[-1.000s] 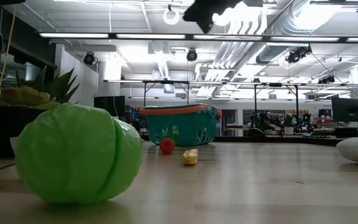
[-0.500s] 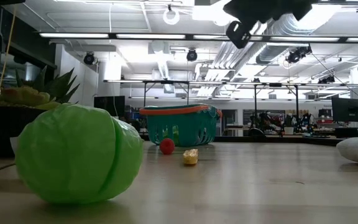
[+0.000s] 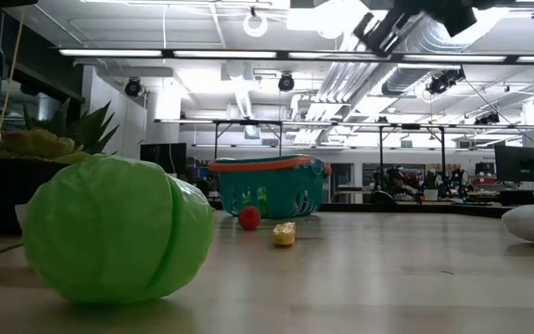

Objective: Pick and placing Produce into tupperware
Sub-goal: Put the red cherry in the green basket

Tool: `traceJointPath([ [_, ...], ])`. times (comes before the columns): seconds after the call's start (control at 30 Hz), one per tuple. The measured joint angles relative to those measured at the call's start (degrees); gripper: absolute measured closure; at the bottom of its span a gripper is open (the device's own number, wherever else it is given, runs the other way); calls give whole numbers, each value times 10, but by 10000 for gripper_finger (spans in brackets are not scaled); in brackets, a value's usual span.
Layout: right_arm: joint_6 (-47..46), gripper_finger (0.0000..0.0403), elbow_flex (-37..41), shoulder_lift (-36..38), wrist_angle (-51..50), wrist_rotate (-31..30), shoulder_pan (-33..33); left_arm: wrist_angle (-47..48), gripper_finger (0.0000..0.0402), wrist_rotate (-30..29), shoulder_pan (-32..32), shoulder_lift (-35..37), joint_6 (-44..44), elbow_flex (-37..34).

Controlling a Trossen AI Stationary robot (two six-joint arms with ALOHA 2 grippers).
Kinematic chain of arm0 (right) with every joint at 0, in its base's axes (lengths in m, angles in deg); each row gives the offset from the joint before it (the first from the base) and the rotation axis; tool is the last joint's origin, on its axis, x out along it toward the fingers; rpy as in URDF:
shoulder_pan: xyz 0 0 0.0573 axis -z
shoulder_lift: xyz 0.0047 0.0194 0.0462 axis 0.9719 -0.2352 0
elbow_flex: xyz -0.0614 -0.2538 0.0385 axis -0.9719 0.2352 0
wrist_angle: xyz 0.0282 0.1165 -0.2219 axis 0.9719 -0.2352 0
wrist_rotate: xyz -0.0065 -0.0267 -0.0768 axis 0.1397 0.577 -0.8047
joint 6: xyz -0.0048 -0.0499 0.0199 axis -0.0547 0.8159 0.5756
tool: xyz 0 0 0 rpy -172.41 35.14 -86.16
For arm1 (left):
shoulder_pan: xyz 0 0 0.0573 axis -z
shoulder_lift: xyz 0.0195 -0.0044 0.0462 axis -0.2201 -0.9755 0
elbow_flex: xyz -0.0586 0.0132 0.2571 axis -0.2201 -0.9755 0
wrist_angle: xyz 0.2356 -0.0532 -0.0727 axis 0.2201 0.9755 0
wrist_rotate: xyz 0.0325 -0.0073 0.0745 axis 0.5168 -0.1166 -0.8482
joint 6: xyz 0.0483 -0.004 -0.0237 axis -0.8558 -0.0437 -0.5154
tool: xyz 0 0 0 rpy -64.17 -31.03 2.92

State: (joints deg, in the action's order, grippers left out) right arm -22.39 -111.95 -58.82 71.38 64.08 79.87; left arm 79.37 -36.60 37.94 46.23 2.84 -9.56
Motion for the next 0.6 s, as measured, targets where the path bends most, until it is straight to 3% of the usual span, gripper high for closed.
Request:
traceJointPath([
  [0.1,-53,403,0,40,28,37,6,0,401,0,0,0,0,0],
  [0.2,-104,403,0,91,87,19,8,0,401,0,0,0,0,0],
  [0.37,-144,403,-1,166,178,-77,8,0,401,0,0,0,0,0],
  [0.6,-138,403,-1,235,178,-239,8,0,401,30,0,9,-44,0],
])
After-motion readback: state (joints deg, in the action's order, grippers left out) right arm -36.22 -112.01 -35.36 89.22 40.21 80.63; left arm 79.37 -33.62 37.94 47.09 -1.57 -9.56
